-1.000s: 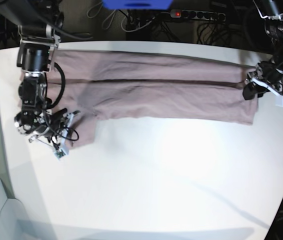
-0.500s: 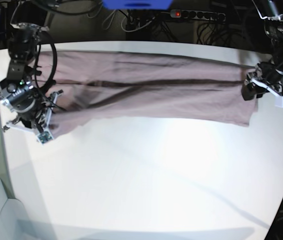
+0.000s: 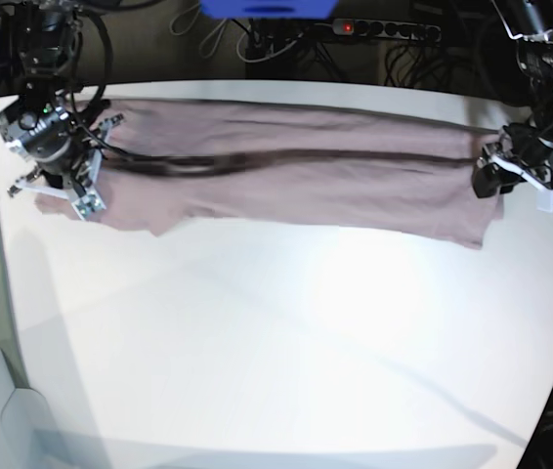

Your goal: Layout the t-shirt on the table in an organized manner, then fold the t-shirt properly

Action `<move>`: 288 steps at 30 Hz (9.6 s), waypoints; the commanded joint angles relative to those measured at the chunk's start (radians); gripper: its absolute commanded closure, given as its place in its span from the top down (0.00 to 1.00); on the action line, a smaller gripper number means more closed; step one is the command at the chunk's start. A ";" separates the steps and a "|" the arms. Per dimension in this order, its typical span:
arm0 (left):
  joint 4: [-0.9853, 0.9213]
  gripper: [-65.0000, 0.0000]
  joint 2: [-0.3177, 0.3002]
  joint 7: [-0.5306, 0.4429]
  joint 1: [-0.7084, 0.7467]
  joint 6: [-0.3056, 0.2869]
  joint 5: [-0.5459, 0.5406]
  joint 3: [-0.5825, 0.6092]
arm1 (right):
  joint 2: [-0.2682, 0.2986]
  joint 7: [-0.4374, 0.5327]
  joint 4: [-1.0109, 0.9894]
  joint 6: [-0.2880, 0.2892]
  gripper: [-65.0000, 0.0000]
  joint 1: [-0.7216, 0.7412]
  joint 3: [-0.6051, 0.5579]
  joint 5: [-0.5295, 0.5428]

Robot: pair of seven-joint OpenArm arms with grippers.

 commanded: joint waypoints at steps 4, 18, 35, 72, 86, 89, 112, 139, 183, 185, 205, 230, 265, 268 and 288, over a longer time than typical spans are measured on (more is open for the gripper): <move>0.012 0.40 -0.018 -0.014 -0.010 -0.004 -0.012 -0.004 | 0.002 0.017 0.074 -0.004 0.00 -0.044 0.003 0.004; 0.010 0.40 -0.018 -0.014 -0.011 -0.004 -0.012 -0.006 | -0.099 0.022 0.070 -0.004 0.00 -0.080 0.046 0.003; 0.010 0.40 -0.018 -0.016 -0.028 -0.004 -0.014 -0.006 | -0.110 0.026 -0.098 -0.004 0.00 -0.073 0.135 0.006; -0.048 0.66 -0.016 0.078 -0.045 -0.069 -0.001 -0.052 | -0.108 0.026 -0.145 -0.004 0.31 -0.044 0.132 0.004; -0.140 0.31 0.019 0.088 -0.088 -0.069 0.194 -0.049 | -0.108 0.026 -0.142 -0.004 0.31 -0.042 0.132 0.004; -0.140 0.10 0.035 0.090 -0.102 -0.069 0.275 -0.050 | -0.108 0.026 -0.142 -0.004 0.31 -0.042 0.132 0.004; 0.683 0.01 0.367 0.325 -0.056 -0.069 0.531 0.168 | -0.102 0.026 -0.147 -0.004 0.31 -0.014 0.131 0.004; 0.485 0.01 0.467 0.154 -0.022 0.186 0.800 0.987 | -0.076 0.026 -0.147 -0.004 0.31 0.010 0.131 0.003; 0.523 0.41 0.453 0.105 -0.090 0.212 0.556 0.966 | -0.065 0.023 -0.142 -0.004 0.32 0.018 0.132 0.003; 0.526 0.34 0.418 0.105 -0.070 0.212 0.553 0.929 | -0.057 0.023 -0.142 -0.004 0.32 0.024 0.132 0.003; 0.615 0.19 0.225 0.279 -0.062 0.205 0.546 0.943 | -0.051 0.016 -0.141 -0.004 0.32 0.055 0.138 0.001; 0.204 0.19 0.211 0.148 -0.096 0.202 0.546 0.637 | -0.048 -0.202 0.019 -0.004 0.61 0.124 0.208 0.004; 0.216 0.19 0.168 0.156 -0.120 0.202 0.551 0.633 | -0.162 -0.271 -0.299 -0.004 0.80 0.412 0.260 0.009; 0.216 0.19 0.168 0.156 -0.120 0.202 0.551 0.633 | -0.145 -0.238 -0.337 -0.004 0.80 0.438 0.261 0.007; 0.216 0.19 0.168 0.157 -0.120 0.202 0.554 0.630 | -0.125 -0.230 -0.438 -0.004 0.80 0.421 0.318 0.009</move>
